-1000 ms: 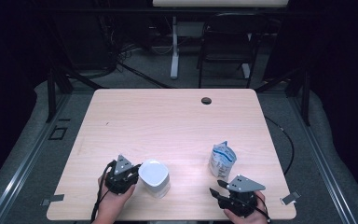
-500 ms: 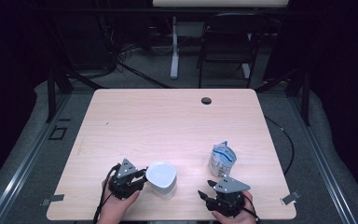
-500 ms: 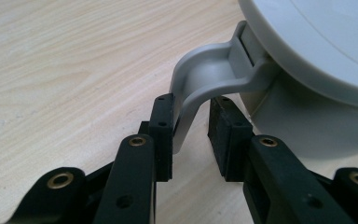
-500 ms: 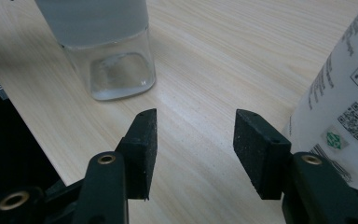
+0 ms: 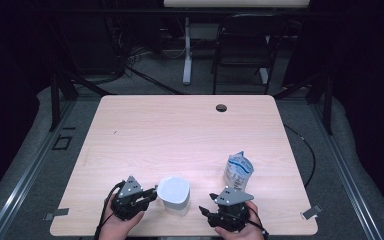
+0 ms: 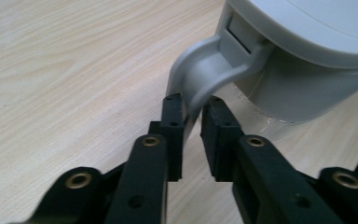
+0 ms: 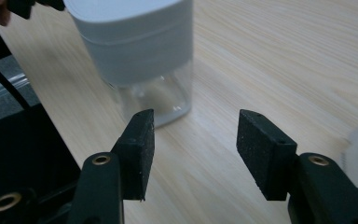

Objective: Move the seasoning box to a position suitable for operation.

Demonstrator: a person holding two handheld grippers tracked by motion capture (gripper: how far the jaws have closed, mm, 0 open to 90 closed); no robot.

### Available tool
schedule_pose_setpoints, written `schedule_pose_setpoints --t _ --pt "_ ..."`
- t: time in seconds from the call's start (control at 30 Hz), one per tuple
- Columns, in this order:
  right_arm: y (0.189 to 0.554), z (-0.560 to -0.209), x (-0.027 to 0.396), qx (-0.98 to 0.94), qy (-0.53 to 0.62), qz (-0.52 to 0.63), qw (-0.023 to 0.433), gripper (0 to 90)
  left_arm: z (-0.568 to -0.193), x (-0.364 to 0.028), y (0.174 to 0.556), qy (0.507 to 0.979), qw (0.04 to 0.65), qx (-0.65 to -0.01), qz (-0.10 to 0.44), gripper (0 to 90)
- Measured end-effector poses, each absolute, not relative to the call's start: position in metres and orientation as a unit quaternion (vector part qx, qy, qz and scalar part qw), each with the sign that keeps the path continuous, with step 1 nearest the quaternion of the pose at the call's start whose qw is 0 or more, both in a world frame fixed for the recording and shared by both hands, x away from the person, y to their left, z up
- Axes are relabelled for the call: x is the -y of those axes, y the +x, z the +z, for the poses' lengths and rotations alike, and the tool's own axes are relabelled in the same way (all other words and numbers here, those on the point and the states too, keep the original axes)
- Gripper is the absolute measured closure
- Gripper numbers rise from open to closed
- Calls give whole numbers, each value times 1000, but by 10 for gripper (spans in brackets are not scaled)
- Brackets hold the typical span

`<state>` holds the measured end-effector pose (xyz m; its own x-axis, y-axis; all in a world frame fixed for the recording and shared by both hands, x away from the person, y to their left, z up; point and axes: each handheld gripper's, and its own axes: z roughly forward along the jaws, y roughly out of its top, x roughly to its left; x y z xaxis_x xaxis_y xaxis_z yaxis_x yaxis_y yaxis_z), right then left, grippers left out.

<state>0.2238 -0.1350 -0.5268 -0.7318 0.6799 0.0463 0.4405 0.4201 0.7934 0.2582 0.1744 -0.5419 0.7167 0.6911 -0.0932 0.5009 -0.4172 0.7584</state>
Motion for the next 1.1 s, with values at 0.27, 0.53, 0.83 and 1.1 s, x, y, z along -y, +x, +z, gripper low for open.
schedule_pose_setpoints --t 0.27,0.53,0.83,1.1 --pt "224 -537 110 -838 324 421 126 468 -541 -171 254 836 398 -359 120 810" --pt "228 -545 95 -846 315 414 120 447 -541 -167 251 834 396 -365 121 811" --pt "239 -546 99 -841 321 421 108 446 -541 -168 251 831 402 -368 111 811" --pt "240 -552 105 -822 336 446 109 467 -542 -164 252 833 406 -360 109 760"
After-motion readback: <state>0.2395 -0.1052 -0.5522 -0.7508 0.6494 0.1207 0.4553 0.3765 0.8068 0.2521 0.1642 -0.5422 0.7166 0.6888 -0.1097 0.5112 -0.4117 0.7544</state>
